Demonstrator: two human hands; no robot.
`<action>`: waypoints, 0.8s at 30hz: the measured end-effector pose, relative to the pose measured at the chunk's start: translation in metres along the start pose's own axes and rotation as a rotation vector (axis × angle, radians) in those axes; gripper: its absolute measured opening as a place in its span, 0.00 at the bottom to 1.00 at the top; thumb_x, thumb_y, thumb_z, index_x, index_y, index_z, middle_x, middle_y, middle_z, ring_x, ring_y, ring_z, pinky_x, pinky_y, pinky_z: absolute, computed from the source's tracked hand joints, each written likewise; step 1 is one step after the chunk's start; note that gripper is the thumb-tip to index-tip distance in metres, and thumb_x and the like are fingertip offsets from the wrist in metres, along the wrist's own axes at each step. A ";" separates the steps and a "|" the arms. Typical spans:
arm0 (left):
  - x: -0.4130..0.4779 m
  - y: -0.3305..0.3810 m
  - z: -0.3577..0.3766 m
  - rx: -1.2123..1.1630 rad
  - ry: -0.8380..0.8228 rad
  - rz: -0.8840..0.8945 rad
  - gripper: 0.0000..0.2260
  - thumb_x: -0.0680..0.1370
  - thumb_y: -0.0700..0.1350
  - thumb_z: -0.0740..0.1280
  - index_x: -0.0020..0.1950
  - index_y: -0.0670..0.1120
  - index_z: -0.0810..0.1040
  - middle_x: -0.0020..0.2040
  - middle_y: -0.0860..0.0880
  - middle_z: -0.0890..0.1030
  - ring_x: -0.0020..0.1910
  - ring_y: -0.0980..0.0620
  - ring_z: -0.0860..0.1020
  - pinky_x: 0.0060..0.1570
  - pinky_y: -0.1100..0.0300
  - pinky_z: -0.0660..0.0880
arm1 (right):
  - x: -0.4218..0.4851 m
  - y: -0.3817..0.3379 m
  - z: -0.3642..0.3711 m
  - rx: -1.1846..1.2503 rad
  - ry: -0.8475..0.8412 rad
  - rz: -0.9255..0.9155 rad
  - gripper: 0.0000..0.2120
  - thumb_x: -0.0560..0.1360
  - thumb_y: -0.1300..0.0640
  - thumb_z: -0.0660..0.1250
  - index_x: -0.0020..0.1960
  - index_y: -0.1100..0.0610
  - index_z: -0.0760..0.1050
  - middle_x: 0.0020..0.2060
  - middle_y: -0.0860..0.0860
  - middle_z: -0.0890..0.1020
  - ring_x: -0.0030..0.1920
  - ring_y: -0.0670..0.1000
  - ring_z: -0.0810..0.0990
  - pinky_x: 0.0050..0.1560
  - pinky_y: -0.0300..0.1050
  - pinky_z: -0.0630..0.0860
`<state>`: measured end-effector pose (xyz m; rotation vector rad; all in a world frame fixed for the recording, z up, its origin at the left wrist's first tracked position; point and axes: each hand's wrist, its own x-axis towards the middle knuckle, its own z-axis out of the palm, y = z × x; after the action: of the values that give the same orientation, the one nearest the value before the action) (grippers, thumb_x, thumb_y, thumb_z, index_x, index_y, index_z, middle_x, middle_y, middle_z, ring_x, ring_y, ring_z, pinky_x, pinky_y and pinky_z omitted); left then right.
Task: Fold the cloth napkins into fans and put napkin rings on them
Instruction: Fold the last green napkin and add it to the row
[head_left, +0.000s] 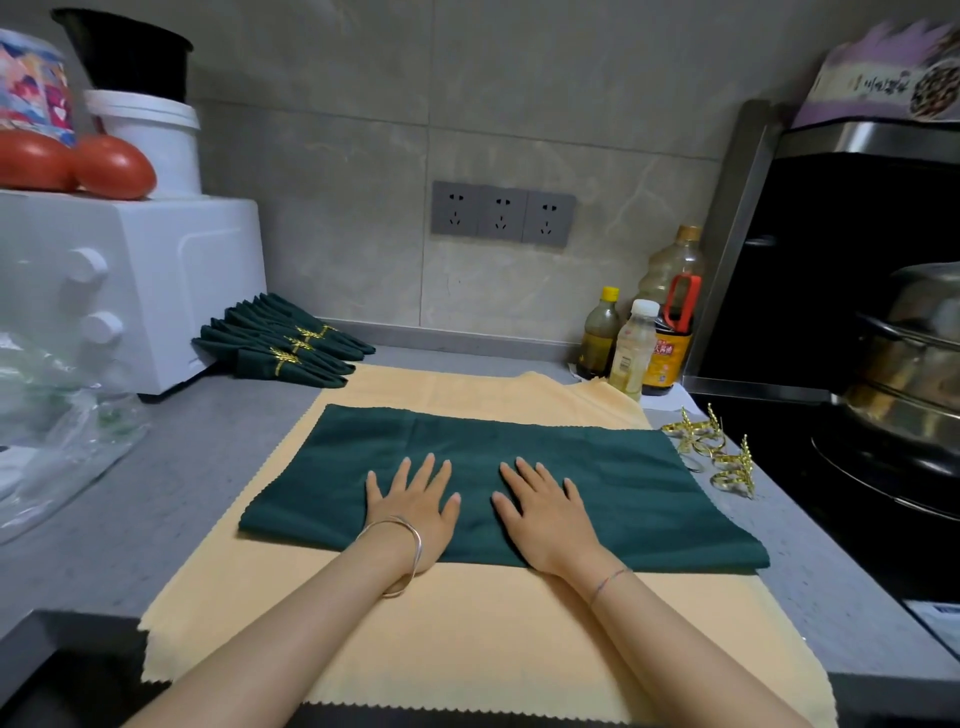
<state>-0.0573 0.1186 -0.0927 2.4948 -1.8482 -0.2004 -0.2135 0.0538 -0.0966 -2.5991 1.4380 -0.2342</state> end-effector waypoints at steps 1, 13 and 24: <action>0.001 -0.005 0.000 0.002 0.005 -0.016 0.24 0.83 0.56 0.39 0.78 0.54 0.39 0.78 0.54 0.39 0.77 0.49 0.39 0.73 0.40 0.39 | -0.002 0.007 -0.002 -0.003 0.003 0.015 0.26 0.81 0.41 0.44 0.78 0.48 0.49 0.77 0.46 0.49 0.77 0.49 0.45 0.75 0.52 0.42; 0.009 -0.065 -0.009 0.002 0.016 -0.179 0.28 0.80 0.63 0.40 0.78 0.54 0.40 0.78 0.53 0.40 0.77 0.49 0.41 0.73 0.42 0.42 | -0.019 0.111 -0.027 -0.035 0.040 0.226 0.28 0.80 0.39 0.47 0.77 0.47 0.50 0.77 0.46 0.50 0.77 0.48 0.47 0.75 0.48 0.45; 0.010 -0.087 -0.010 -0.032 0.052 -0.219 0.29 0.80 0.64 0.40 0.78 0.55 0.42 0.79 0.52 0.41 0.77 0.45 0.41 0.75 0.46 0.42 | 0.019 0.113 -0.034 0.016 0.132 0.243 0.23 0.81 0.46 0.53 0.70 0.58 0.66 0.71 0.55 0.67 0.73 0.57 0.60 0.71 0.50 0.57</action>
<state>0.0292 0.1344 -0.0928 2.6497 -1.5395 -0.1671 -0.3044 -0.0239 -0.0865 -2.4054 1.7697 -0.3894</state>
